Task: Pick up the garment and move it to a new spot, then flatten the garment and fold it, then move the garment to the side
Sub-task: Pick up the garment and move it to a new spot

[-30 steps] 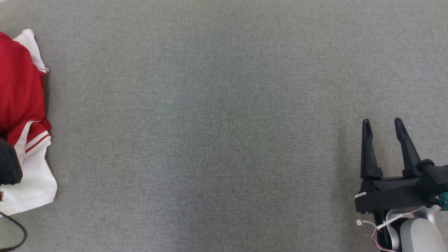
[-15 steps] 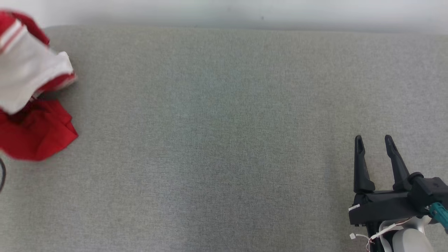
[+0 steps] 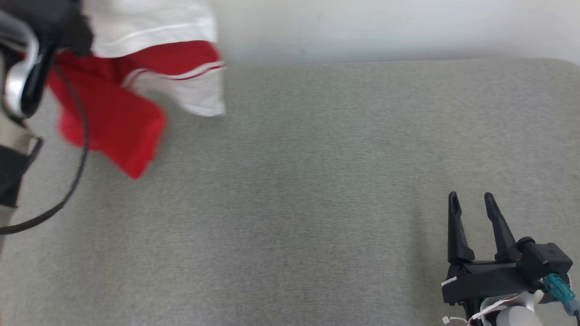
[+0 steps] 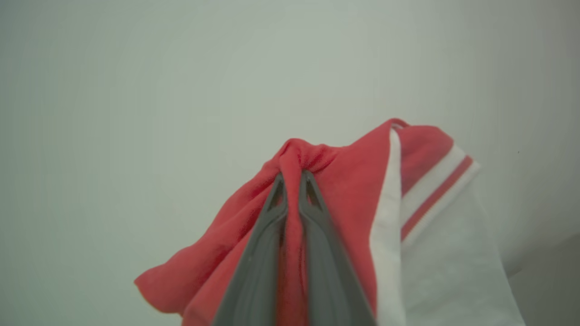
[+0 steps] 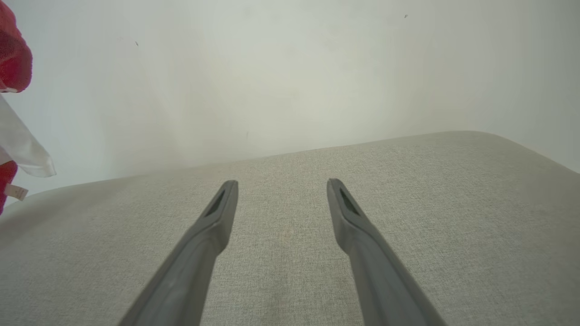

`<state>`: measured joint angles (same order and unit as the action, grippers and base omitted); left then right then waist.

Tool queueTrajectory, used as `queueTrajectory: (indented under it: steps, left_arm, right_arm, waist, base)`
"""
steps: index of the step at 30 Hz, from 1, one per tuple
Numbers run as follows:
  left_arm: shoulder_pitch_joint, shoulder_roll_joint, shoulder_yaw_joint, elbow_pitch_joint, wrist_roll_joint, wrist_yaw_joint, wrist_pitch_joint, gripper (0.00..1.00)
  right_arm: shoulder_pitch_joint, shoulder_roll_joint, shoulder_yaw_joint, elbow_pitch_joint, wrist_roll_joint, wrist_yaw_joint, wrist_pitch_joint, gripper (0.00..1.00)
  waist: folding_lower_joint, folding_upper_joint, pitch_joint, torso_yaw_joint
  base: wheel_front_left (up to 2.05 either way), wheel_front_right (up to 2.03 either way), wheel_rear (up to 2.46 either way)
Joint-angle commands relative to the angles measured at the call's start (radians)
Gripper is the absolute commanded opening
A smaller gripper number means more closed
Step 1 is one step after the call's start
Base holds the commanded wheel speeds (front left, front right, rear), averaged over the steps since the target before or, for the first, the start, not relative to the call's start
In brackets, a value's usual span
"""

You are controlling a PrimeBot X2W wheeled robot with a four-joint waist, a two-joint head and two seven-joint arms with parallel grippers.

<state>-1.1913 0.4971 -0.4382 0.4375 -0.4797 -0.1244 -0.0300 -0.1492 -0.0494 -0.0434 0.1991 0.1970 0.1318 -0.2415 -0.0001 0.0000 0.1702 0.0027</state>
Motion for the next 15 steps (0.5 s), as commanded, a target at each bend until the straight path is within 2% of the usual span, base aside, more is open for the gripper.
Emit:
queueTrajectory:
  steps: [1,5,8,15]
  left_arm:
    - [-0.035,-0.030,-0.015,-0.033,-0.005,-0.003,0.013,0.00]
    - [-0.066,-0.078,-0.040,-0.074,-0.017,-0.004,0.034,0.00]
    - [-0.080,-0.137,-0.064,-0.107,-0.039,-0.001,0.053,0.00]
    - [-0.029,-0.232,-0.104,-0.118,-0.071,0.009,0.046,0.00]
  right_arm:
    - [-0.002,-0.002,0.005,0.013,0.015,-0.002,-0.010,1.00]
    - [-0.004,-0.002,0.014,0.031,0.027,-0.002,-0.017,1.00]
    - [-0.003,-0.001,0.016,0.045,0.032,-0.002,-0.021,1.00]
    - [-0.006,-0.002,0.011,0.051,0.023,-0.002,-0.024,1.00]
  waist:
    - [0.0001,0.0000,-0.018,-0.062]
    - [0.0001,0.0000,-0.024,-0.107]
    - [0.0001,0.0000,-0.026,-0.144]
    - [0.0001,0.0000,-0.023,-0.200]
  base:
    - [0.00,0.00,0.00]
    - [0.00,0.00,0.00]
    - [0.00,0.00,0.00]
    - [0.00,0.00,0.00]
